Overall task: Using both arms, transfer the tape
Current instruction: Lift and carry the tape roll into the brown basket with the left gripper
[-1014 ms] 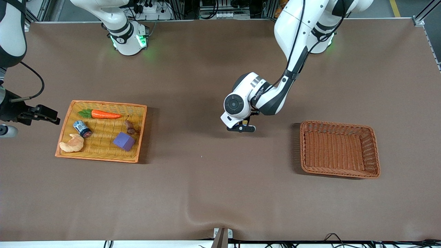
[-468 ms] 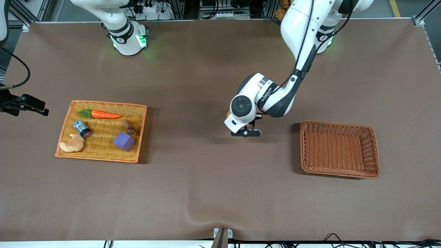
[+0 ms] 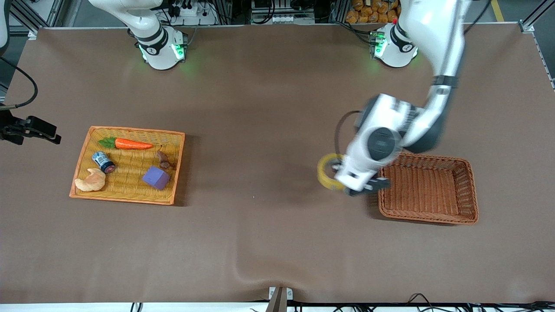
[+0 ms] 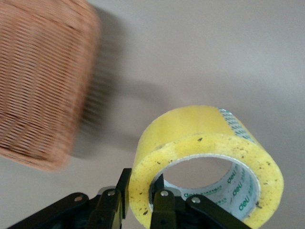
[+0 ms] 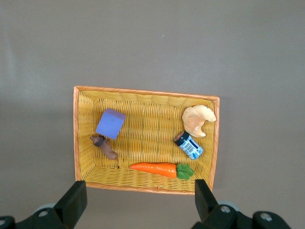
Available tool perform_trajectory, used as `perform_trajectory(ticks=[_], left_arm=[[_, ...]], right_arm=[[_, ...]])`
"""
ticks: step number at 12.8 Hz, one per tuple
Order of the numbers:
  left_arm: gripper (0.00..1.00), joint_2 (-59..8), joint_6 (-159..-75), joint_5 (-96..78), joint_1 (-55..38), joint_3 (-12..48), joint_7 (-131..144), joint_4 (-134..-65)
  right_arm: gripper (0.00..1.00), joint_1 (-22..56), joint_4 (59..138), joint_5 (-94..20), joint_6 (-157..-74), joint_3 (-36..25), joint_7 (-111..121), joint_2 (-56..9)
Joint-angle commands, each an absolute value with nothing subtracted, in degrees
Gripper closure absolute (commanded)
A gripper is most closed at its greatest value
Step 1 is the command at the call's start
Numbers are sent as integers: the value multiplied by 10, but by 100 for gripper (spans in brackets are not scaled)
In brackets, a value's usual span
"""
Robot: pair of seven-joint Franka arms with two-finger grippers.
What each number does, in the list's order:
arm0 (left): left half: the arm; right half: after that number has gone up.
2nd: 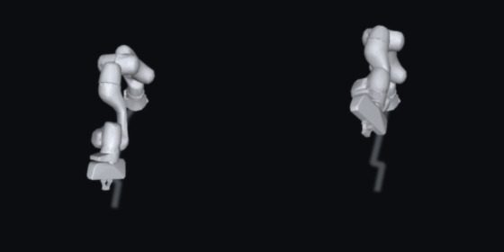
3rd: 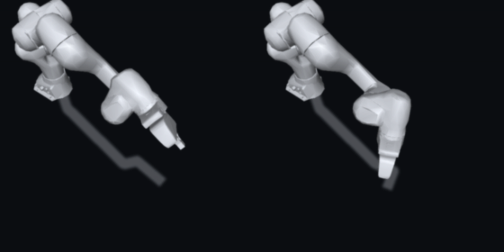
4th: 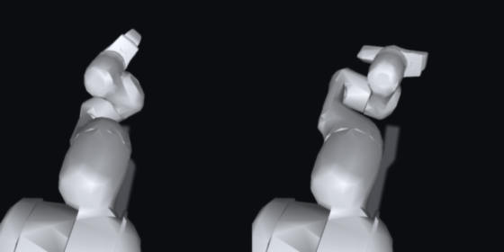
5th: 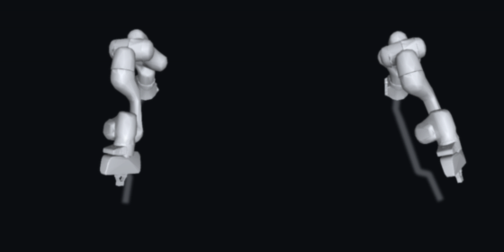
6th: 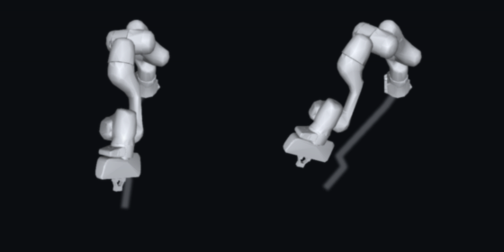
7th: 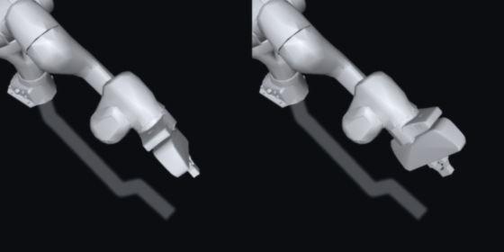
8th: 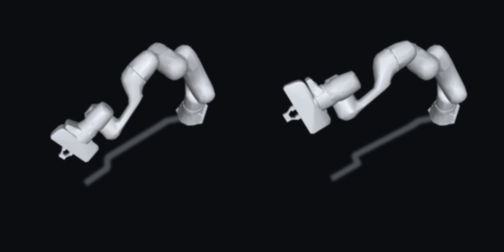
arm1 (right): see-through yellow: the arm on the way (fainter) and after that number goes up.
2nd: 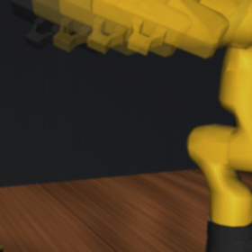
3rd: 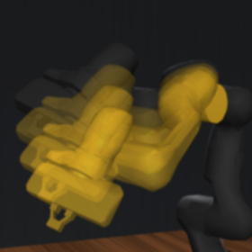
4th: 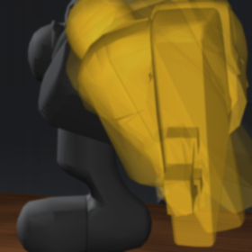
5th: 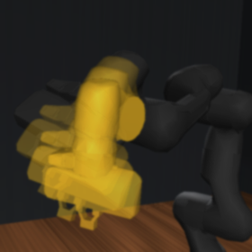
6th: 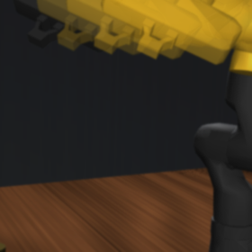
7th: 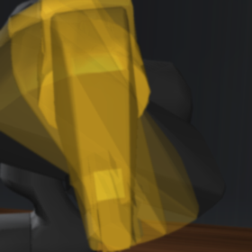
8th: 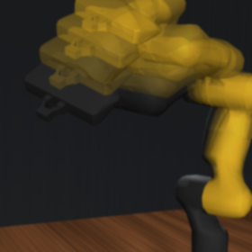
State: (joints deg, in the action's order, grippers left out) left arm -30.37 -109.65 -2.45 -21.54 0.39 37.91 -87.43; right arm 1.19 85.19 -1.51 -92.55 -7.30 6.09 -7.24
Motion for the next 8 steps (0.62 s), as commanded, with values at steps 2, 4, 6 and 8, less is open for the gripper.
perform_trajectory(ticks=[2, 4, 6, 8], left_arm=[[100, -301, -1089, -40, -97, 13, 338, -865], [100, -299, -1087, -45, -42, 15, 256, -867], [100, -302, -1058, -40, -17, 13, 192, -867], [100, -306, -1055, -38, 9, 12, 114, -873]], right_arm=[[0, -1, 851, -21, -925, -69, 63, -62], [0, -1, 851, -21, -923, -69, 59, -66], [0, 1, 851, -21, -924, -69, 60, -67], [0, -1, 850, -21, -925, -69, 65, -66]])
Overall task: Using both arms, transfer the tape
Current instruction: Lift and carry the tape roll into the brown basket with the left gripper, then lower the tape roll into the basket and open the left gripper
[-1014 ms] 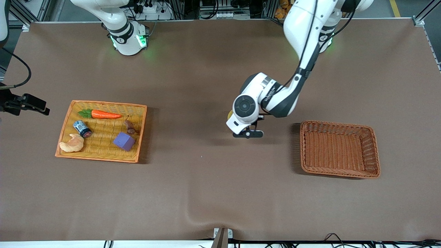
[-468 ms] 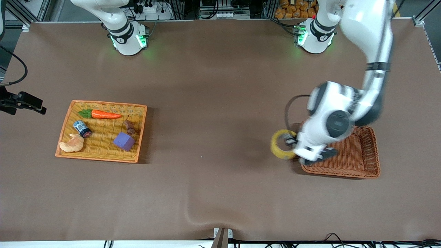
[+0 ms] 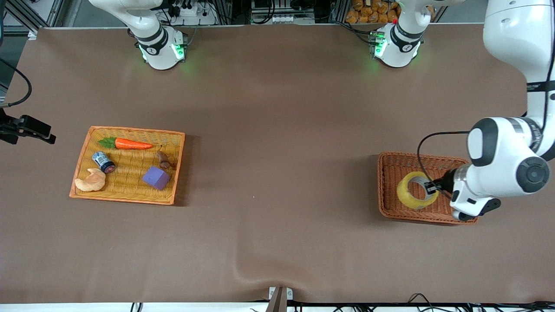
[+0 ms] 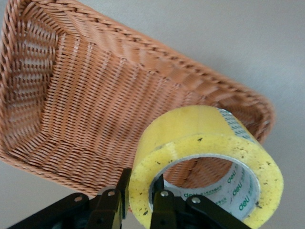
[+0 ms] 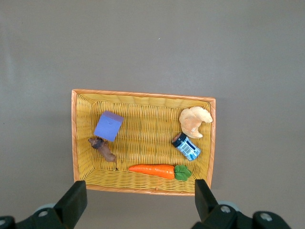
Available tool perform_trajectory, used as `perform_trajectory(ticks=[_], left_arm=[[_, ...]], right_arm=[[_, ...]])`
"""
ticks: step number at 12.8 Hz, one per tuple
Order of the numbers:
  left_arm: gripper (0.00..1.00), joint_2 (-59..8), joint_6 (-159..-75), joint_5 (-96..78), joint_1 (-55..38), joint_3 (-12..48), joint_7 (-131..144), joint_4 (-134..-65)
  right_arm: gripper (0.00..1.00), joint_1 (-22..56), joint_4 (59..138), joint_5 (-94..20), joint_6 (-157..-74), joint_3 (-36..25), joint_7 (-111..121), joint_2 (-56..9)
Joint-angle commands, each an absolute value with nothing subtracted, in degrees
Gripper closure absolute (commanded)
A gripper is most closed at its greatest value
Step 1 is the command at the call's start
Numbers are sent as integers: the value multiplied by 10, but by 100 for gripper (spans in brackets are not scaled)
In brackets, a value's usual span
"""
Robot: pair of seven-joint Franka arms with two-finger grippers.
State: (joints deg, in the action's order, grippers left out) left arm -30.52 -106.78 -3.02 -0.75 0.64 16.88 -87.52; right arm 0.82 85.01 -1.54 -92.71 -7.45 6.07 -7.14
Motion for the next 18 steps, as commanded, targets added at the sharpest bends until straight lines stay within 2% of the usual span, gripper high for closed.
perform_trajectory(ticks=[1, 5, 11, 12, 13, 14, 18], left_arm=[[100, -309, -1048, -38, 16, 12, 79, -874], [100, -344, -1047, -5, 16, 11, 43, -873], [100, -367, -1052, 39, 18, 11, 41, -881], [98, -370, -1052, 38, 18, 11, 41, -881], [64, -373, -1052, 38, 18, 11, 41, -882], [1, -373, -1052, 38, 19, 11, 41, -883], [0, -347, -1052, 37, 6, 15, 47, -875]], right_arm=[[0, -2, 850, -21, -927, -69, 66, -66], [0, -5, 851, -18, -955, -69, 67, -71], [0, -17, 851, -19, -921, -69, 138, -66], [0, -16, 851, -19, -921, -69, 135, -66], [0, -14, 851, -19, -921, -69, 118, -67], [0, -13, 851, -20, -922, -68, 62, -67], [0, -7, 851, -18, -920, -66, 1, -68]])
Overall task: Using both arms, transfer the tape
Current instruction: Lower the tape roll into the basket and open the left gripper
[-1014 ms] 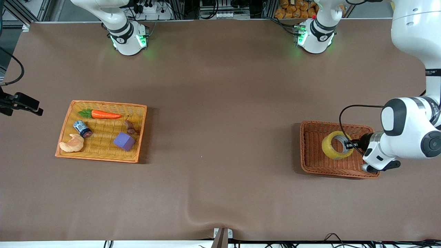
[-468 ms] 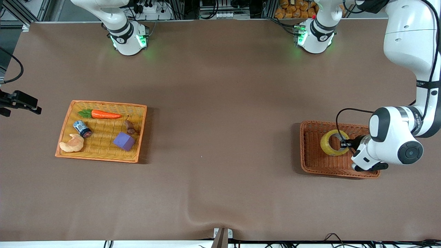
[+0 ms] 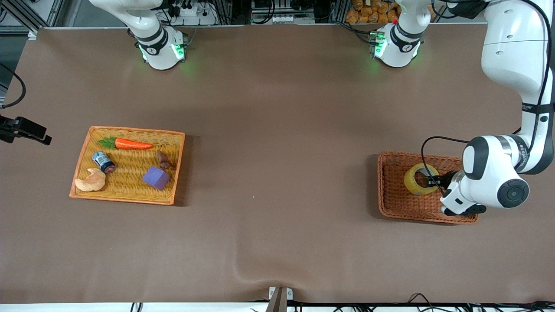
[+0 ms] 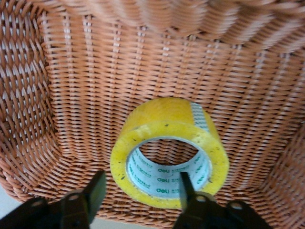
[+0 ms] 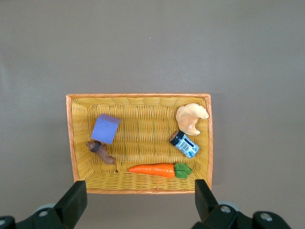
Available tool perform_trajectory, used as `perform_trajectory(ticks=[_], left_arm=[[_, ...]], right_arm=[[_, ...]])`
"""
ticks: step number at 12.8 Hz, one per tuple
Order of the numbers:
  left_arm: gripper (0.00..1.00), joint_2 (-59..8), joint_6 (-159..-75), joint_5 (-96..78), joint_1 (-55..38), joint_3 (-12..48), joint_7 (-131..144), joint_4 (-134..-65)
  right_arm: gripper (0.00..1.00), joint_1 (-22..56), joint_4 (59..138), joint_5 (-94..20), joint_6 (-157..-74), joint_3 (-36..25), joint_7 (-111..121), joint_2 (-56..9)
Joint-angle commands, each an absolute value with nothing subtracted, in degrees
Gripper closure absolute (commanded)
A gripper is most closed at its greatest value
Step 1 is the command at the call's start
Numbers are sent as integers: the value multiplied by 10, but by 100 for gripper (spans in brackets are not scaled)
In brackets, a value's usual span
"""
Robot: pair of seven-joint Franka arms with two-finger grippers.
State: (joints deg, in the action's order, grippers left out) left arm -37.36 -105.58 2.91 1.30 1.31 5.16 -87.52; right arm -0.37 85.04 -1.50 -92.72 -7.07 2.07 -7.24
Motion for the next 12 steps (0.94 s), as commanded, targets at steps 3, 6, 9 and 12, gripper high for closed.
perform_trajectory(ticks=[3, 6, 9, 12], left_arm=[[0, -289, -1052, 31, -8, 32, 49, -871], [0, -220, -1052, 29, -8, 59, 83, -865], [0, -162, -1045, 29, -6, 83, 147, -866], [0, -94, -958, 25, -4, 97, 137, -867]], right_arm=[[0, -11, 851, -22, -918, -67, 0, -69], [0, -13, 852, -25, -900, -68, 0, -69], [0, -13, 853, -26, -891, -68, -1, -70], [0, -11, 853, -32, -889, -68, -31, -70]])
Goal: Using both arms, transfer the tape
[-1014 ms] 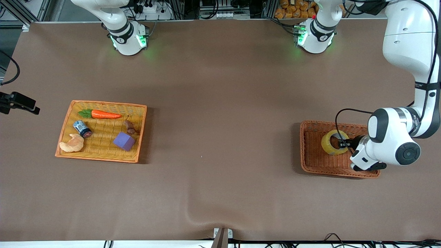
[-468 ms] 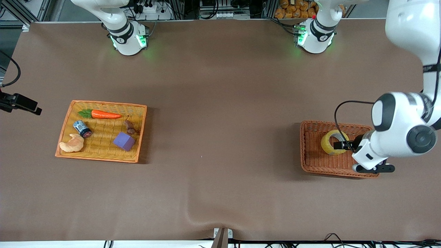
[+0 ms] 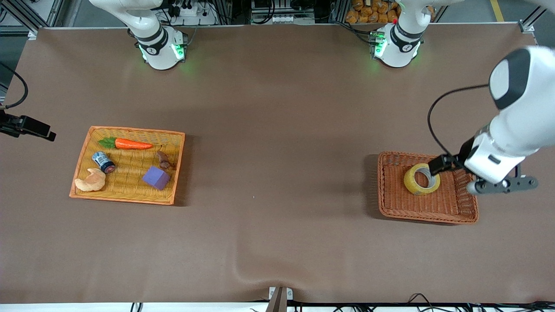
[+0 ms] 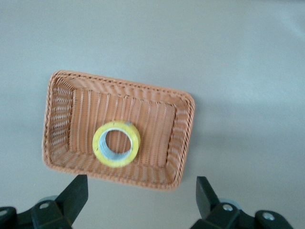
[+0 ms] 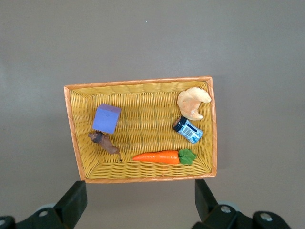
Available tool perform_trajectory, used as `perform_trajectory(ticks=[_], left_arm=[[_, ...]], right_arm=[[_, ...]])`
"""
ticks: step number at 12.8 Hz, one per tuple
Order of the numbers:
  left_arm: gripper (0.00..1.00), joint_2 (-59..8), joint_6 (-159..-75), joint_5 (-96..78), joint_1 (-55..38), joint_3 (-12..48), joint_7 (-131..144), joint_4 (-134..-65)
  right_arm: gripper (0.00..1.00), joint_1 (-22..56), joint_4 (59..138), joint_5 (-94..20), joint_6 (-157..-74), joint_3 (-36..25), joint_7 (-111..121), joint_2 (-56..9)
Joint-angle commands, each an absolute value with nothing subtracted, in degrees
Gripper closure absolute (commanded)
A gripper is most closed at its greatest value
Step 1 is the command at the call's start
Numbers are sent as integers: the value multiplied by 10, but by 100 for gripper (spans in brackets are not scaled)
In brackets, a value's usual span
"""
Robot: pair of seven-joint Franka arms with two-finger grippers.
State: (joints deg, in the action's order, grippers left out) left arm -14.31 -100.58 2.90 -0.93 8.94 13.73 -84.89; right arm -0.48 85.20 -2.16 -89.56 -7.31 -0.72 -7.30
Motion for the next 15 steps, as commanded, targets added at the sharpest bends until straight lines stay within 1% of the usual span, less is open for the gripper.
perform_trajectory(ticks=[1, 3, 4, 5, 7, 15], left_arm=[[0, -76, -924, 25, -6, 98, 123, -867], [0, -44, -892, 23, -4, 94, 78, -868], [0, -33, -873, 12, -7, 83, 49, -867], [0, -13, -866, 1, -13, 58, 27, -871], [0, 14, -861, -9, -22, 44, 32, -875], [0, 16, -836, 1, -32, 50, 41, -864]], right_arm=[[0, -11, 853, -32, -889, -68, -32, -70], [0, -11, 851, -32, -889, -68, -32, -70], [0, -11, 851, -32, -889, -68, -27, -70], [0, -10, 851, -32, -889, -68, -25, -70], [0, -10, 851, -32, -889, -68, -25, -70], [0, -10, 851, -32, -889, -67, -25, -70]])
